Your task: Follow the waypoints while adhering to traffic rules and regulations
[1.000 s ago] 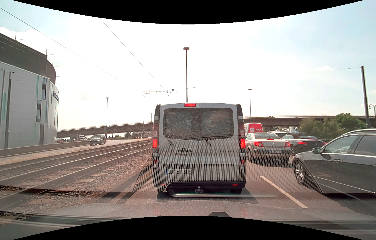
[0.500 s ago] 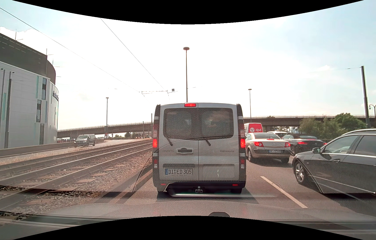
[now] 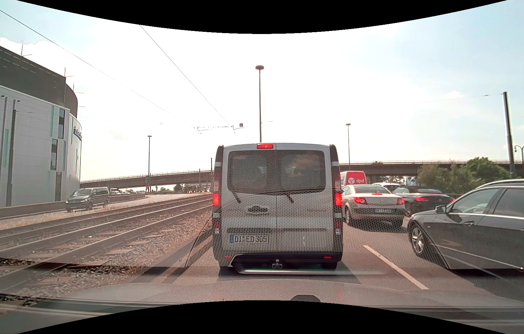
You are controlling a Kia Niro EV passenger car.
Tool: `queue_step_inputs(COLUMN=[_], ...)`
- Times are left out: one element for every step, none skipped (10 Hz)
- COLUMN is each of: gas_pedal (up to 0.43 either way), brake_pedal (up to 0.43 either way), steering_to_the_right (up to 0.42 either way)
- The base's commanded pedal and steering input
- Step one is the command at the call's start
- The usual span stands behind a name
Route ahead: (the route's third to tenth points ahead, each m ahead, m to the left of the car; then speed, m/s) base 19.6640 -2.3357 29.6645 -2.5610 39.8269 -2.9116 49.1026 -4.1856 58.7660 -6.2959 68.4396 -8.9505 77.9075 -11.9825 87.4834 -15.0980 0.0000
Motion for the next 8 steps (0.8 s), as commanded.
queue_step_inputs(gas_pedal=[0.000,0.000,0.000,0.000,0.000,0.000,0.000,0.000], brake_pedal=[0.244,0.244,0.250,0.244,0.250,0.250,0.244,0.244], steering_to_the_right=[-0.003,-0.003,-0.003,-0.003,-0.003,-0.003,-0.003,-0.003])
